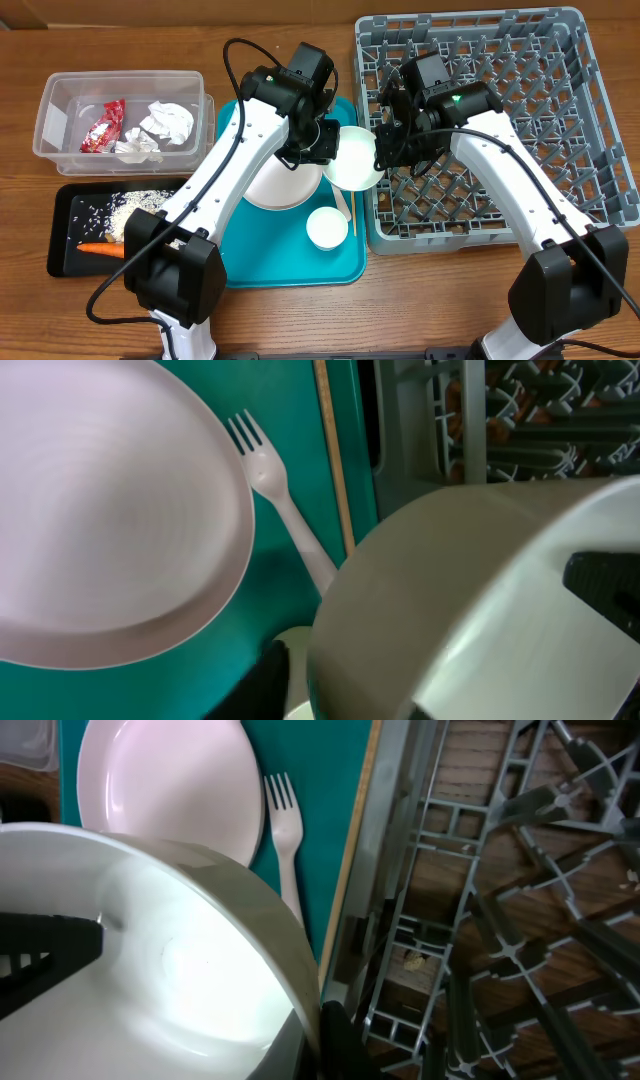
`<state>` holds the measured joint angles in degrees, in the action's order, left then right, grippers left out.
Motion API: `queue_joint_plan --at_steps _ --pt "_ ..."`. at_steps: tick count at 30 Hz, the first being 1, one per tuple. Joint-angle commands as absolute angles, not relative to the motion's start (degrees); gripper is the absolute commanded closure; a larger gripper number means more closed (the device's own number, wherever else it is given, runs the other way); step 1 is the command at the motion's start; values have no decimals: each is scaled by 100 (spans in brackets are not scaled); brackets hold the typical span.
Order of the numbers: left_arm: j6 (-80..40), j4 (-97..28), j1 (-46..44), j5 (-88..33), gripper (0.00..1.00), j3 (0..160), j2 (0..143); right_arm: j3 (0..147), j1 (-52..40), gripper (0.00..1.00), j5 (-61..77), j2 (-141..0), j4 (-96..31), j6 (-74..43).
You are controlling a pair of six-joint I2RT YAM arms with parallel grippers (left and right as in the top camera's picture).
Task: Sort waste into correct bins and load items into the dishwasher
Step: 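Release the left gripper and carry the white bowl toward the rack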
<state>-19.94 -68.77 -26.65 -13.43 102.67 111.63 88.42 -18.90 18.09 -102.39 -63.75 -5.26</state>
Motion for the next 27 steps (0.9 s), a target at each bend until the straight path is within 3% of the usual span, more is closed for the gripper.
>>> queue_joint_plan --at_steps 1,4,15,20,22,24,27 --pt "-1879 -6875 -2663 -1323 64 10374 11185 8833 -1903 96 1953 -10193 -6335 -475" --pt "-1817 -6895 -2652 -1385 56 10407 11185 8833 -1903 96 1953 -10193 -6335 -473" --pt "-1466 -7677 -2335 -1507 59 11544 11183 8833 -1896 96 1951 -10193 -6274 -467" --pt "-1155 -8110 -2097 -1374 55 12409 11185 8833 -1890 96 1953 -10193 -6193 -467" --pt "-1157 -8158 -1927 -1133 46 12685 11185 8833 -1890 96 1953 -10193 -6110 -467" --pt "-1157 -8160 -1745 -980 0 12831 11185 8833 -1890 96 1927 -10193 -5992 -445" --pt "-1199 -8160 -1500 -998 0 12846 11187 8833 -1890 96 1686 -10193 -5776 -449"
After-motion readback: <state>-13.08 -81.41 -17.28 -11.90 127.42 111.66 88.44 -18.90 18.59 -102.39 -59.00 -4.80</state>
